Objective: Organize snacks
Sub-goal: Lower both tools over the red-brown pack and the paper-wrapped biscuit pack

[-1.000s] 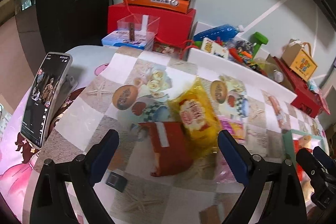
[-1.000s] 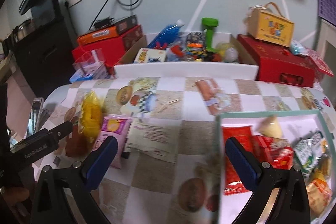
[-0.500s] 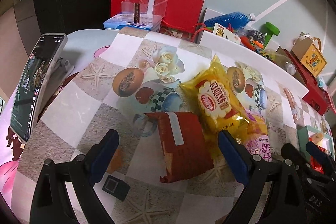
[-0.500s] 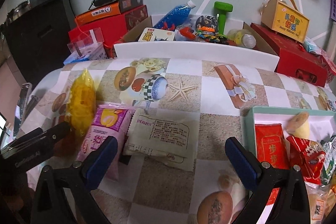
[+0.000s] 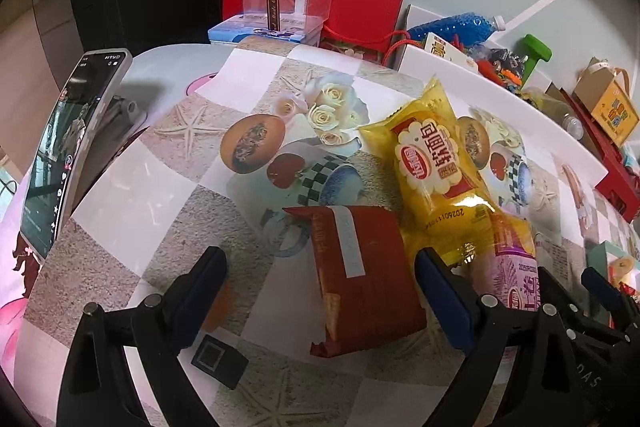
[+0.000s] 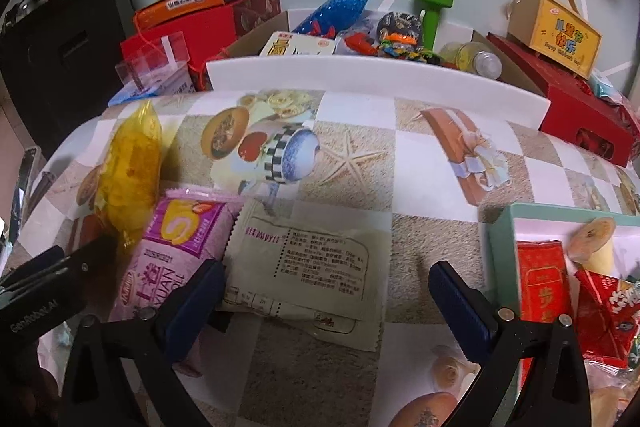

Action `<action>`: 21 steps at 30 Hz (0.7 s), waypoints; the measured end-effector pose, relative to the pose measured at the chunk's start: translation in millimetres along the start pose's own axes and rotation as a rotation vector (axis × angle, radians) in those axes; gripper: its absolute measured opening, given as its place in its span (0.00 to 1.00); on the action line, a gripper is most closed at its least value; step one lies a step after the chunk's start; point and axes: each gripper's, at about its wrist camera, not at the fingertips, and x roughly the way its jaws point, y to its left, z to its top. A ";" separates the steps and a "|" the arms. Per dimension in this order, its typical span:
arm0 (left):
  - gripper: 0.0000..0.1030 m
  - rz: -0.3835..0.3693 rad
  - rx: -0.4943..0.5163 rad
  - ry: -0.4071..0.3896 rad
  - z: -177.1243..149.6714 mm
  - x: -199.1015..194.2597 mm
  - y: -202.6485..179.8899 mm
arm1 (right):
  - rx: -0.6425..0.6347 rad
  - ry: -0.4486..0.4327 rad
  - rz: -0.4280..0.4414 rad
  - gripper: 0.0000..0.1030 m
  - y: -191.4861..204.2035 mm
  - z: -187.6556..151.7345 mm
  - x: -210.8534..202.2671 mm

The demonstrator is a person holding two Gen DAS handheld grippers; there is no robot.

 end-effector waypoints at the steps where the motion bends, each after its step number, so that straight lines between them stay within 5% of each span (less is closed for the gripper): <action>1: 0.92 0.010 0.007 0.001 -0.2 1.0 -1.6 | -0.001 0.004 -0.001 1.00 0.5 -0.6 1.4; 16: 0.92 0.033 0.051 -0.003 0.1 4.9 -14.7 | -0.014 0.029 -0.022 1.00 4.8 -4.5 10.3; 21: 0.81 0.018 0.059 -0.010 0.3 3.6 -17.7 | 0.002 0.021 -0.029 0.93 2.4 -4.7 7.2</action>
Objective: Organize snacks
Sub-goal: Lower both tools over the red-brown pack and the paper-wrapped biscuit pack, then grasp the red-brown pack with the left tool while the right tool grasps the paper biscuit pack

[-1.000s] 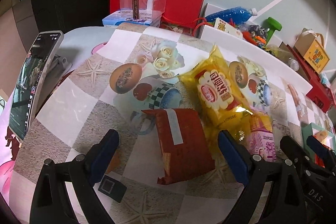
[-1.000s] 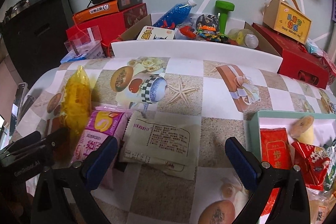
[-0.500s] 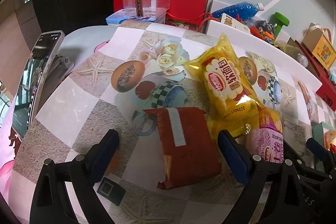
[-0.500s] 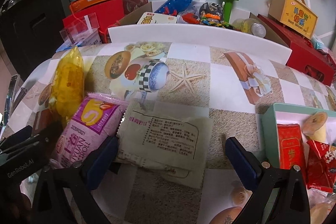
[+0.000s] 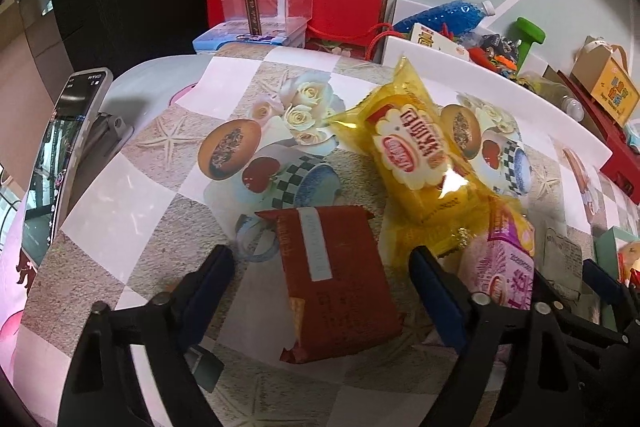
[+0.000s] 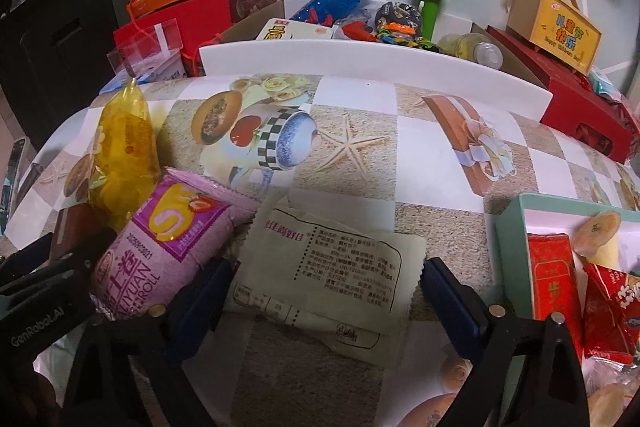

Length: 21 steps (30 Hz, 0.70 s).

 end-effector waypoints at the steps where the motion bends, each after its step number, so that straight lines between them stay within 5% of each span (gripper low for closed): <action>1: 0.79 -0.002 0.001 -0.002 0.3 -0.4 -1.3 | 0.004 -0.002 -0.001 0.92 -0.8 -0.1 -0.6; 3: 0.67 -0.009 0.005 -0.007 0.7 -1.7 -3.2 | 0.012 -0.007 -0.001 0.89 -2.3 0.1 -2.0; 4: 0.63 -0.018 0.005 -0.009 1.0 -2.4 -3.9 | 0.017 -0.011 0.000 0.79 -3.3 0.2 -3.1; 9: 0.45 -0.039 0.000 -0.016 2.3 -3.6 -4.9 | 0.035 -0.017 0.002 0.75 -8.7 1.5 -5.2; 21: 0.40 -0.050 -0.037 -0.022 1.8 -7.8 1.4 | 0.056 -0.026 0.030 0.65 -15.4 2.7 -12.3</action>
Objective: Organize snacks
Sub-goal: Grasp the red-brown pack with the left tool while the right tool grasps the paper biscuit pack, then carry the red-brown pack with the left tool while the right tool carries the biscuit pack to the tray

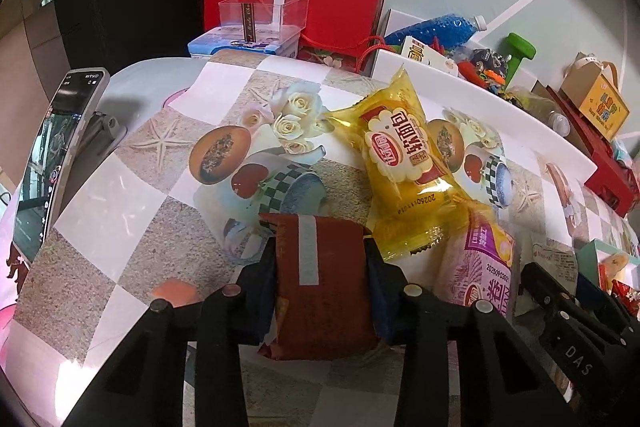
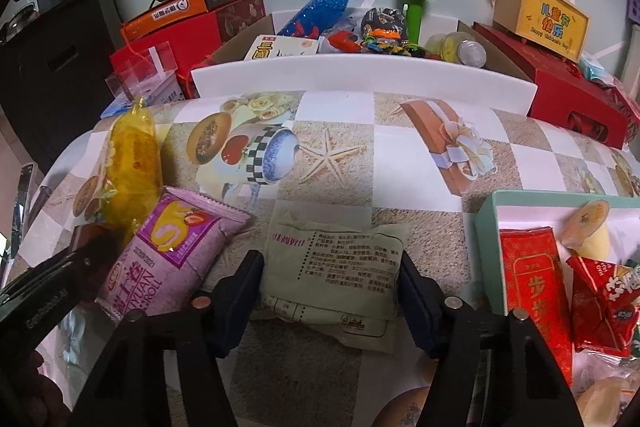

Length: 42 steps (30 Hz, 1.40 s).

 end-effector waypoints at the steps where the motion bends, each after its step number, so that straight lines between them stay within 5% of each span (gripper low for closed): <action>1: 0.40 0.001 0.000 -0.002 0.2 -0.7 0.0 | 0.000 -0.003 0.003 0.64 -0.3 0.3 -1.2; 21: 0.40 -0.025 0.022 -0.093 10.2 -36.2 -14.4 | 0.063 -0.099 0.032 0.60 -25.6 15.0 -43.1; 36: 0.40 -0.183 0.126 -0.129 10.2 -54.5 -71.3 | 0.171 -0.172 0.000 0.60 -71.4 20.5 -73.1; 42: 0.40 -0.274 0.193 -0.134 5.7 -62.6 -107.4 | 0.268 -0.216 -0.078 0.60 -114.9 18.0 -94.6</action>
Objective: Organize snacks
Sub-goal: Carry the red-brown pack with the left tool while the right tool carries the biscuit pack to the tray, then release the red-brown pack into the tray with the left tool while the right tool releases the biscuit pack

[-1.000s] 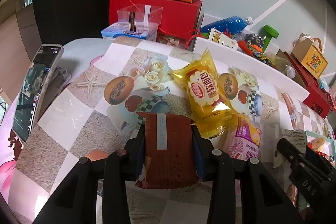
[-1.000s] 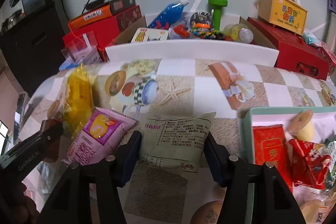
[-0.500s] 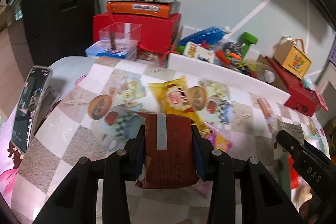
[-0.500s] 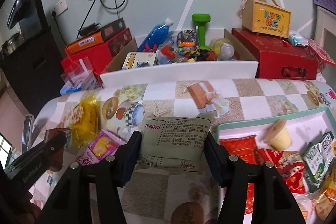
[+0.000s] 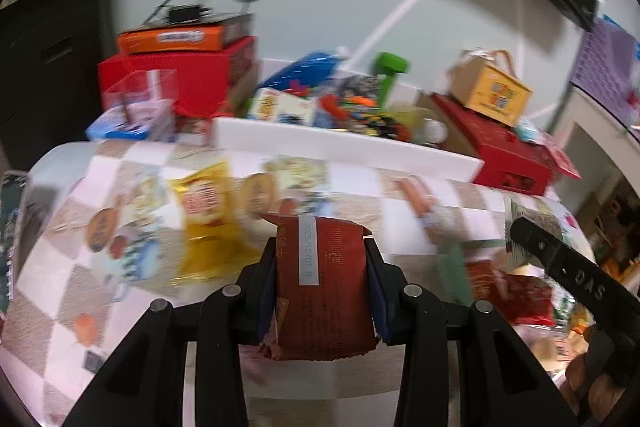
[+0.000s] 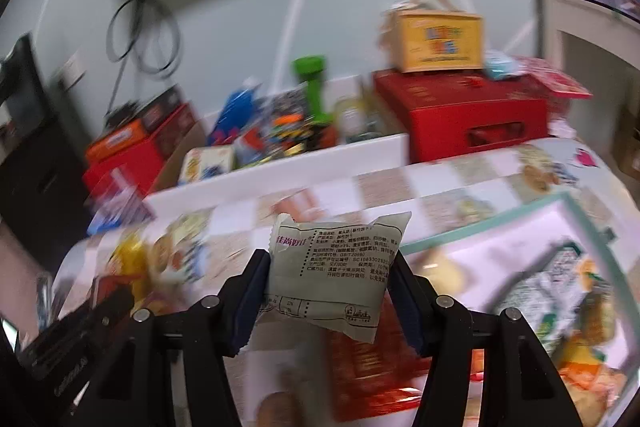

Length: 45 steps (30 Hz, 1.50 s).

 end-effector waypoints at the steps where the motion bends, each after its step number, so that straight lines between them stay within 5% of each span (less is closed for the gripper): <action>1: 0.40 -0.027 0.017 0.000 0.4 0.4 -9.8 | 0.022 -0.011 -0.022 0.60 -10.1 2.2 -3.9; 14: 0.40 -0.225 0.221 0.026 -13.1 9.0 -112.3 | 0.243 -0.089 -0.257 0.60 -115.4 11.2 -44.3; 20: 0.40 -0.231 0.270 0.059 -24.9 20.6 -137.8 | 0.307 -0.075 -0.304 0.60 -144.1 7.9 -44.9; 41: 0.40 -0.259 0.316 0.123 -44.3 42.8 -160.6 | 0.327 0.015 -0.282 0.62 -154.7 -2.1 -17.9; 45: 0.54 -0.259 0.310 0.106 -40.4 36.7 -159.0 | 0.329 0.014 -0.283 0.62 -154.6 -2.3 -18.2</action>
